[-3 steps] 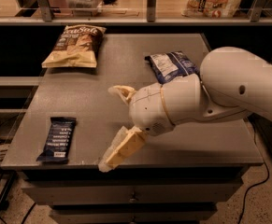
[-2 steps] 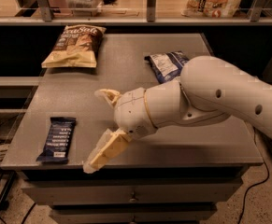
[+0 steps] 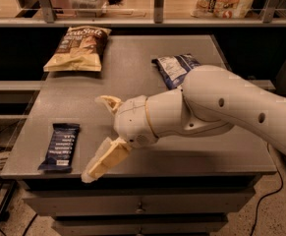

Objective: Move rxbar blueberry near brown chip bag

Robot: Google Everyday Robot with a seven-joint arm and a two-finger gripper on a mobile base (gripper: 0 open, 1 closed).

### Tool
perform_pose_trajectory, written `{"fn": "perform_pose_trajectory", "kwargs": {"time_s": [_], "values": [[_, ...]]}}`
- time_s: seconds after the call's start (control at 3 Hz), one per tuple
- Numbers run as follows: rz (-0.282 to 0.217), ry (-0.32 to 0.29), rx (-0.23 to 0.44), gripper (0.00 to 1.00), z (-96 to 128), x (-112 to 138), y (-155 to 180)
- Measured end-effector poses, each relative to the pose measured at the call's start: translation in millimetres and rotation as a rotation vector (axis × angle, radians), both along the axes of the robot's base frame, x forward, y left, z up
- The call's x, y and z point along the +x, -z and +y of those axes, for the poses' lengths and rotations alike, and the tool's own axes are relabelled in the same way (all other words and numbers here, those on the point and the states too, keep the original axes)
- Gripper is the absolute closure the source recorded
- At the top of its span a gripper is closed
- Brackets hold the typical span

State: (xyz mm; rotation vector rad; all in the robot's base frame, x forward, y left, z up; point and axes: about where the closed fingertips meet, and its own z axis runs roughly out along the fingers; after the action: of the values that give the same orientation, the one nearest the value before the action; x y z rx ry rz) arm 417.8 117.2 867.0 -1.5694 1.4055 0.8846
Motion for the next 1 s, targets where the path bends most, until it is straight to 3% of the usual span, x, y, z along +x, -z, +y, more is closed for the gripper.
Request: {"fn": "perform_pose_trajectory", "kwargs": {"time_s": [1.0], "values": [[0.017,-0.055,0.056,0.0,47,10,24]]}}
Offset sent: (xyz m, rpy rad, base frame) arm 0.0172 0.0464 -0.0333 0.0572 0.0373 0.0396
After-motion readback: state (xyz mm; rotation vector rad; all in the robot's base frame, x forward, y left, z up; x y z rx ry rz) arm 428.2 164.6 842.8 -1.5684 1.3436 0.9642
